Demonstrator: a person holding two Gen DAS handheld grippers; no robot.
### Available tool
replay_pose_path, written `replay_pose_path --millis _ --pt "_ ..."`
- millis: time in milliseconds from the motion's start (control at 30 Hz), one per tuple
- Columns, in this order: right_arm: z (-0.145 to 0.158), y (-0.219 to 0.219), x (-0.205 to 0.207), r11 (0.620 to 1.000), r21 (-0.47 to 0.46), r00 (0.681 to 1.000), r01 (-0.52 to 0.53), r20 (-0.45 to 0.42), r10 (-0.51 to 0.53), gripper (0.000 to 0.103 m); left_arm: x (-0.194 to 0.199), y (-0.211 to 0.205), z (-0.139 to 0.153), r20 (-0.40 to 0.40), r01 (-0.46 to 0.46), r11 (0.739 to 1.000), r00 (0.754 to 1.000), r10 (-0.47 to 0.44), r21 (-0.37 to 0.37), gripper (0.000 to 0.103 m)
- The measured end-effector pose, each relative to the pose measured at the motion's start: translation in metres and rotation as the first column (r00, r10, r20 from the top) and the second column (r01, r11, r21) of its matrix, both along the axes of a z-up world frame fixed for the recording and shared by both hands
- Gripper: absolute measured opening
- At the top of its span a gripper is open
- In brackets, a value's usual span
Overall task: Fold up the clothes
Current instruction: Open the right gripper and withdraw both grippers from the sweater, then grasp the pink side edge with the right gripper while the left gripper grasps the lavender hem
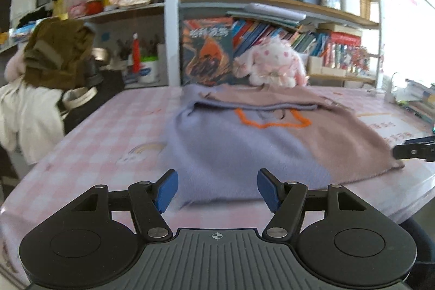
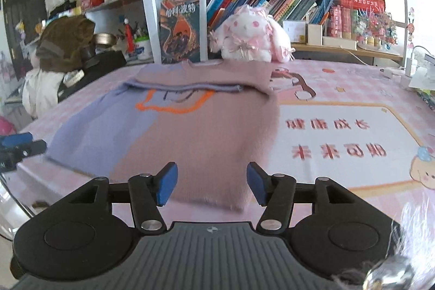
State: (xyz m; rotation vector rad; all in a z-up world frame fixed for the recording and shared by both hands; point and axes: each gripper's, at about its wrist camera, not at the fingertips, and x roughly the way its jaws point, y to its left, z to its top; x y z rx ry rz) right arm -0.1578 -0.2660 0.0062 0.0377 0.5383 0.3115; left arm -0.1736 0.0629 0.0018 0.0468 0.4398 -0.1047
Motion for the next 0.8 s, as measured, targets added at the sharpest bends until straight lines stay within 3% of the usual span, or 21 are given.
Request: replay_pose_path --millis 100,300,567,767,800 --pt "-0.006 -0.004 -0.008 1.000 -0.001 1.000 0.004 -0.014 -0.004 0.055 -0.004 0.008 -0.005 -0.013 -0.036 0.999 0.999 0.036 0.008 0.066" --pt "-0.012 -0.015 -0.008 0.998 0.062 0.998 0.019 -0.052 -0.016 0.055 0.006 0.029 -0.008 -0.045 -0.094 0.992 0.995 0.091 -0.079 0.065" --pt "-0.017 -0.027 0.003 0.985 0.165 0.995 0.039 -0.095 -0.024 0.053 0.020 0.050 -0.014 -0.106 -0.157 0.978 0.984 0.143 -0.140 0.063" --pt "-0.019 -0.027 0.014 0.983 0.179 0.995 0.042 -0.102 -0.024 0.047 0.030 0.057 -0.017 -0.132 -0.179 0.969 0.979 0.158 -0.171 0.056" --pt "-0.019 -0.027 0.015 0.983 0.181 0.994 0.042 -0.103 -0.024 0.046 0.033 0.057 -0.017 -0.135 -0.182 0.968 0.978 0.159 -0.174 0.050"
